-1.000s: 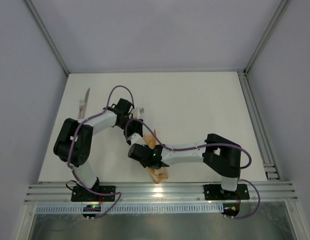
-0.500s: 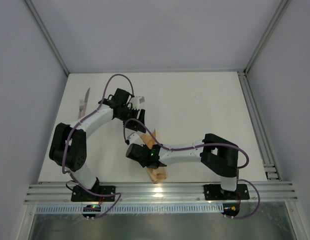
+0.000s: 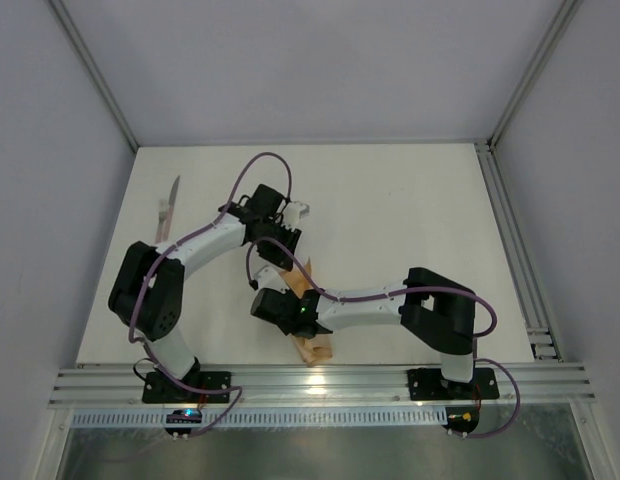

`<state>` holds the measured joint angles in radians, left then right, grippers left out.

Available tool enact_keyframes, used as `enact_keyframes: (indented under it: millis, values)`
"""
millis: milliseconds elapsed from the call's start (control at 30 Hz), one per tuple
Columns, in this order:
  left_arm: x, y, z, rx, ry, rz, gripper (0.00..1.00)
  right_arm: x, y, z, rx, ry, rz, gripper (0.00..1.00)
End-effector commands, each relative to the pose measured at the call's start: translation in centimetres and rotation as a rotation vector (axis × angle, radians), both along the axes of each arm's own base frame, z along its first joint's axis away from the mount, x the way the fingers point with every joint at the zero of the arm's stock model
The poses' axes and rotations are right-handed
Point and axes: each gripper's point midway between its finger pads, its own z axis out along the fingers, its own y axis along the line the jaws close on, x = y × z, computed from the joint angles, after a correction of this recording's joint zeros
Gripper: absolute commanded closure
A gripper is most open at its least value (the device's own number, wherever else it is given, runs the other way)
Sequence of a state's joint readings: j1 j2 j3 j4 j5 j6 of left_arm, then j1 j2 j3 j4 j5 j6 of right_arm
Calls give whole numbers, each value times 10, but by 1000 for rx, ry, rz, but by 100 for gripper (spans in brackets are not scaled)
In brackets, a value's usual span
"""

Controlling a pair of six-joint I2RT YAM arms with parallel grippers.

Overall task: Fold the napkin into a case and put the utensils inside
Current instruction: Fold the 2/3-rectangle-folded napkin at the center of the board.

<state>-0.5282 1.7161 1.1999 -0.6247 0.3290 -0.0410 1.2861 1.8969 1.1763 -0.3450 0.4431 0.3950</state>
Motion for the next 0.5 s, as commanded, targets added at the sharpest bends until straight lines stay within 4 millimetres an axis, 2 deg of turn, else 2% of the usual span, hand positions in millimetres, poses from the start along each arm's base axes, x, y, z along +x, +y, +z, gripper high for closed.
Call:
enact_keyframes:
  millis: [0, 133, 300, 467]
  values:
    - [5, -1, -8, 24, -41, -27, 69, -16, -36, -47, -173, 86, 1, 60]
    - [-7, -1, -24, 27, 9, -41, 77, -14, -37, -47, -175, 86, -1, 60]
    - [-8, 1, -25, 23, -7, -45, 100, -14, -38, -48, -172, 87, -7, 60]
    - [-8, 6, -27, 19, -3, -35, 100, -12, -37, -46, -170, 81, -9, 59]
